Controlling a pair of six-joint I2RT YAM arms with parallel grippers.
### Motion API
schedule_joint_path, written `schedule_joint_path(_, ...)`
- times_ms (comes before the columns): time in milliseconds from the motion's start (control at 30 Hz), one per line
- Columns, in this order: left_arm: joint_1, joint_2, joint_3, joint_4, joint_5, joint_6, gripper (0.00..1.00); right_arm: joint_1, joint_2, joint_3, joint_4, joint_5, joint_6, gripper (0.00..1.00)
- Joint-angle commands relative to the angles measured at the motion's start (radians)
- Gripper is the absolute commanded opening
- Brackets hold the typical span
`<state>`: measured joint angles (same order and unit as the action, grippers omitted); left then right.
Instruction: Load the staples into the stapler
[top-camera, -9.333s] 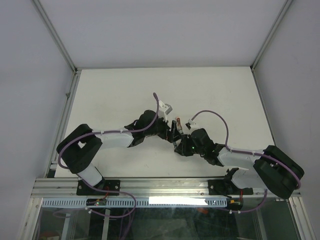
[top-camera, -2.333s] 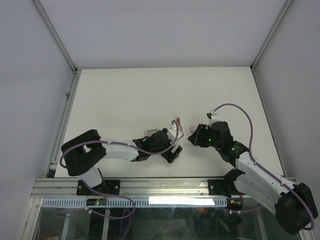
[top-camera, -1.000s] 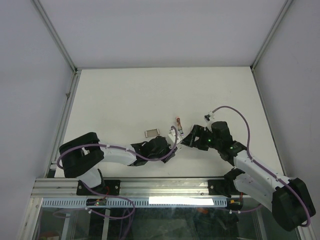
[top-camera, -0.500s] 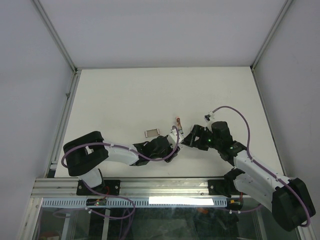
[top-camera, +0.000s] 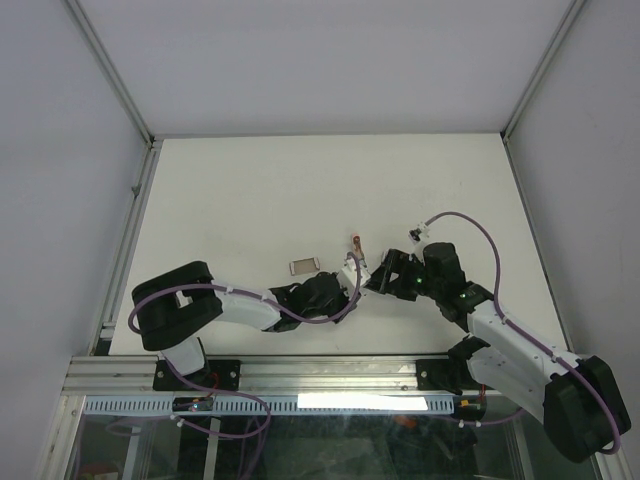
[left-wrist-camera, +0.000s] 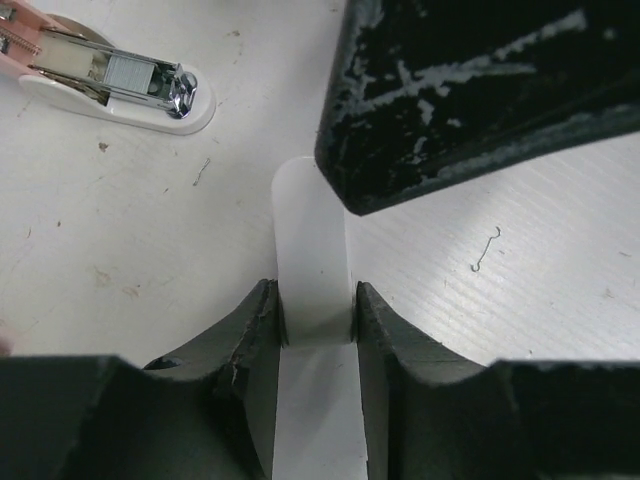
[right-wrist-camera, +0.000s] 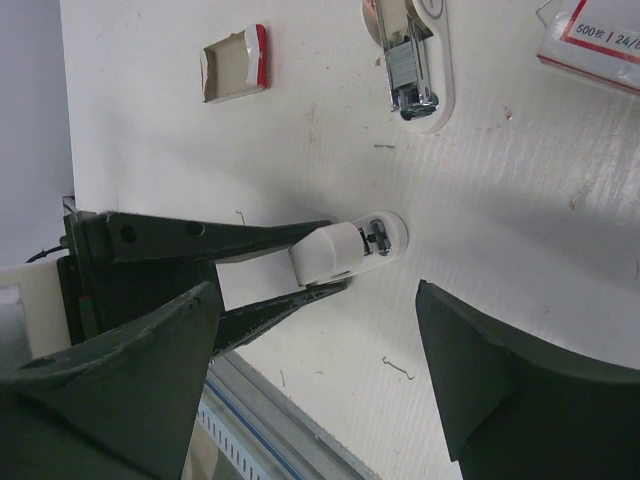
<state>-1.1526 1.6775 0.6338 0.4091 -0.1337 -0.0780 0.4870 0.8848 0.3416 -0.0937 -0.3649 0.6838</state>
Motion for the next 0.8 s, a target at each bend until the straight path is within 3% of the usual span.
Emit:
schedule_joint_path(0, -0.007, 0.012, 0.004, 0.016, -0.008, 0.009, 0.21, -0.01, -0.015, 0.003, 0.038, -0.011, 0.01, 0.83)
schedule_joint_path(133, -0.007, -0.056, -0.03, 0.041, 0.003, 0.0, 0.01, -0.013, -0.022, 0.007, 0.009, -0.009, 0.012, 0.87)
schedule_joint_path(367, -0.009, -0.216, -0.091, 0.127, 0.094, -0.072, 0.0, -0.015, 0.025, 0.013, 0.032, -0.137, 0.056, 0.93)
schedule_joint_path(767, -0.017, -0.272, -0.095, 0.136, 0.132, -0.09, 0.0, -0.014, 0.111, 0.021, 0.126, -0.282, 0.092, 0.95)
